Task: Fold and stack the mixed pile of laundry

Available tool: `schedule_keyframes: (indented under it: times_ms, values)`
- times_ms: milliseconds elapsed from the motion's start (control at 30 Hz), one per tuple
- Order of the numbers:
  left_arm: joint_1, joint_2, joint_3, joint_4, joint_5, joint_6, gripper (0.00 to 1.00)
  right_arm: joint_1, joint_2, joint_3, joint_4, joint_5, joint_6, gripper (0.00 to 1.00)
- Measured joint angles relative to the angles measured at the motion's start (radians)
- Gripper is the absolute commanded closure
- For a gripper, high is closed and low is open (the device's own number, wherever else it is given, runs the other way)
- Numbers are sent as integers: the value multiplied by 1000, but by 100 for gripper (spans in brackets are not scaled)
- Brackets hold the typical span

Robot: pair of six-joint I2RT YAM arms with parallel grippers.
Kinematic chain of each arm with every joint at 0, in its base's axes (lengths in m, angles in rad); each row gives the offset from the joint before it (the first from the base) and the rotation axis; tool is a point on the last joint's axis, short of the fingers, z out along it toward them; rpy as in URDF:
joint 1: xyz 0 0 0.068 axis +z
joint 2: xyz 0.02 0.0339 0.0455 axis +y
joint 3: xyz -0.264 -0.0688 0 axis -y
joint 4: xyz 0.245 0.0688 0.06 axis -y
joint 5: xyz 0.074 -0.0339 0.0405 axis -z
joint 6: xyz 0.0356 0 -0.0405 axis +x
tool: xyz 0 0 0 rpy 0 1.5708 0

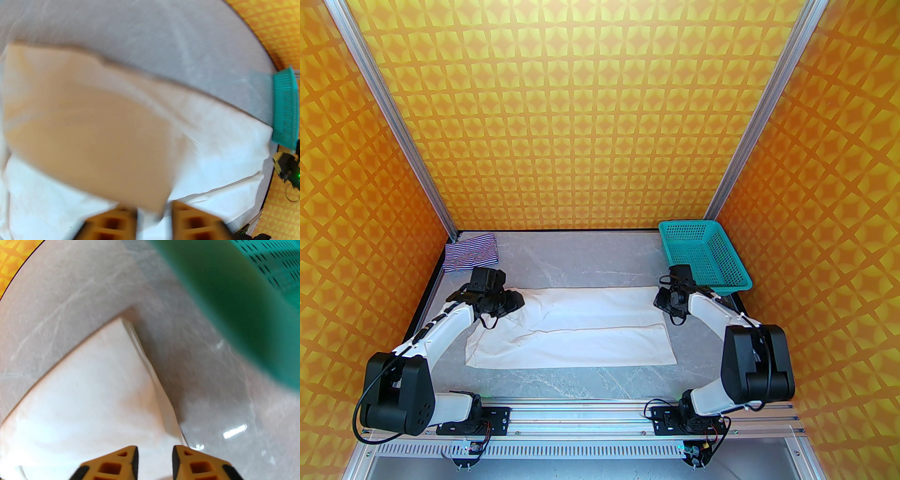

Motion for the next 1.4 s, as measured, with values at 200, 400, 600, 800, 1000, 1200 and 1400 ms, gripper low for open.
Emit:
schedule_keyframes:
  times_ms: [200,400,600,800,1000,1200,1400]
  values:
    - [0,-43,7,-85,-65,21,65,21,-73,54,-69,5,-22,67]
    - [0,-142,-77,-114,-96,-10,77,125,28,132,-55,-9,-39,70]
    - [29,84,-101,-35,-136,-41,92,144,248,159,-6,-38,-26,75]
    - [39,418,157,97,-135,-66,94,142,256,119,30,-41,8,75]
    - [27,691,483,201,-114,-75,95,132,117,-33,25,-30,33,74]
    - [-2,975,874,263,-53,-88,94,146,0,-150,23,-42,94,75]
    - [-33,1297,1366,291,28,-109,89,343,-49,-209,71,-28,246,75]
